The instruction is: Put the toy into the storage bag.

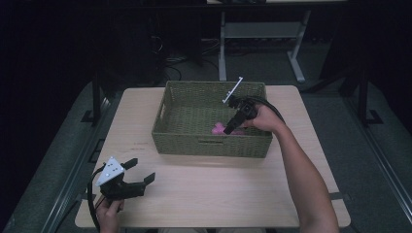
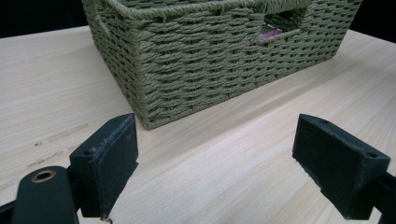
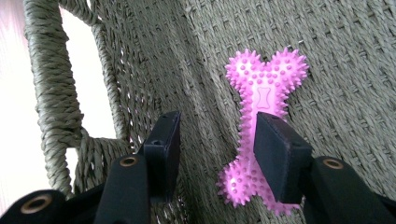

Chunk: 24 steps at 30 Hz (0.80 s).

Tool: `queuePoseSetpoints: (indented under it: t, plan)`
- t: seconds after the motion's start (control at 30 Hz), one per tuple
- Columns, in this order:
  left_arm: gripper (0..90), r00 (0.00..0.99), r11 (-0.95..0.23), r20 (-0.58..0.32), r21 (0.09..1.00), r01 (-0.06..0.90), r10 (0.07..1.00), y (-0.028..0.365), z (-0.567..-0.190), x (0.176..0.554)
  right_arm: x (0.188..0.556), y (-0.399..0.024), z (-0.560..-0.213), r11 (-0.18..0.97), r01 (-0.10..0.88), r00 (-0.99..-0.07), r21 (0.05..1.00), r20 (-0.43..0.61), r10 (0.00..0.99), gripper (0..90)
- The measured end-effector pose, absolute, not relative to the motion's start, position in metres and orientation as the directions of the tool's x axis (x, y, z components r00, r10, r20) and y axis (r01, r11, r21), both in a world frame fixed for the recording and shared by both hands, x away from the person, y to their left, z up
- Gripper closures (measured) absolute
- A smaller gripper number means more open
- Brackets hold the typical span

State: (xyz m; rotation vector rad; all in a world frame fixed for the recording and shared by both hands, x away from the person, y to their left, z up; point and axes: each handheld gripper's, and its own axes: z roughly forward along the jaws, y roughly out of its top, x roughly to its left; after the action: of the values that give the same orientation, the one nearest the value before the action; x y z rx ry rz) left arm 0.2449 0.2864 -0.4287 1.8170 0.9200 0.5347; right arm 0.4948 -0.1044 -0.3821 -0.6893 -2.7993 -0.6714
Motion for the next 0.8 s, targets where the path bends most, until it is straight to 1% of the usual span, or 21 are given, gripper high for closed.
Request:
queuePoseSetpoints:
  t: [0.27,0.5,0.8]
  plan:
    - [13.9,0.614,-0.222,-0.044,0.911,0.349,0.788,0.287,-0.429,0.245,0.496,-0.105,-0.382,0.789,0.474,-0.879,0.39,0.266,0.397,46.7]
    - [13.8,0.62,-0.229,-0.039,0.909,0.348,0.783,0.286,-0.428,0.244,0.494,-0.106,-0.379,0.78,0.482,-0.876,0.399,0.255,0.41,41.2]
    - [13.8,0.621,-0.226,-0.038,0.912,0.341,0.783,0.286,-0.427,0.242,0.491,-0.108,-0.371,0.771,0.486,-0.874,0.411,0.238,0.424,39.0]
